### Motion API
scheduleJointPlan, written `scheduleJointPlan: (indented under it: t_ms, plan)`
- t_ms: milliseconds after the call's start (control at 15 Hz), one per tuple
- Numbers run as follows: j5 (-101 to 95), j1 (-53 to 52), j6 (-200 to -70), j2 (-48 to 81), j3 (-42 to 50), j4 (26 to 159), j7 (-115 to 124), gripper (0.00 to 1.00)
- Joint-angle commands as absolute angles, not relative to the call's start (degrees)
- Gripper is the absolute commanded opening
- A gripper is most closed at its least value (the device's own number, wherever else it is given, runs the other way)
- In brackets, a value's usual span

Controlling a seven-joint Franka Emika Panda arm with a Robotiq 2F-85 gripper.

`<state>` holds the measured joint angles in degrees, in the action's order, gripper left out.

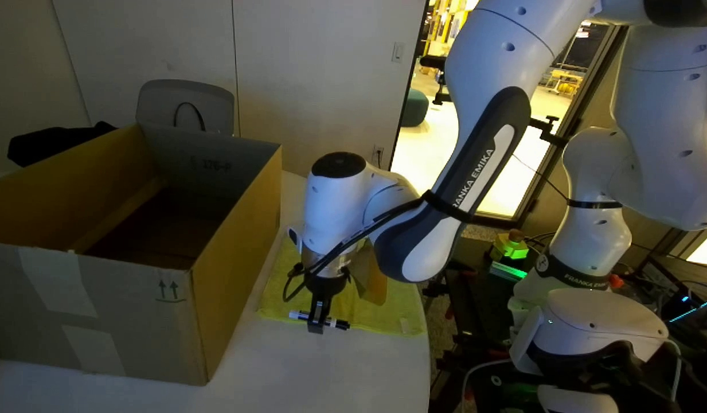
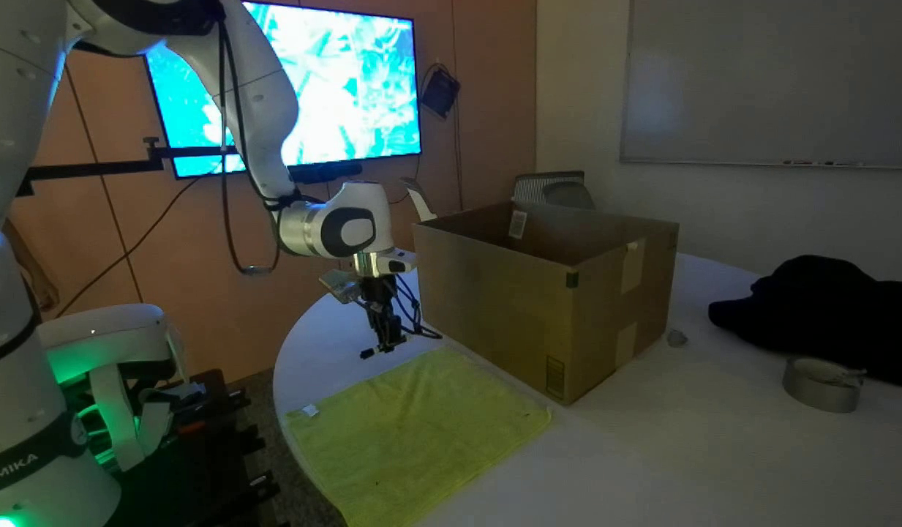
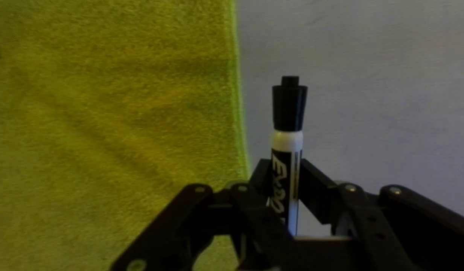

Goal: Put the marker on the yellow cloth then fold up the cloth and put it into the box

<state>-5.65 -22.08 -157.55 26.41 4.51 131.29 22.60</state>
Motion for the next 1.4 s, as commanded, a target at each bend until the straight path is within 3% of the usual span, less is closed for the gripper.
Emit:
scheduleJointPlan:
  t_ms: [0, 800, 1333]
  plan:
    - [-10.31, -23.90, -156.10, 23.23, 9.43, 134.22, 29.20, 0.07]
    - [-23.03, -21.40, -150.45, 23.41, 17.41, 134.68, 36.80, 0.06]
    - [-25.32, -17.34, -150.14, 25.03, 16.37, 135.26, 36.26, 0.07]
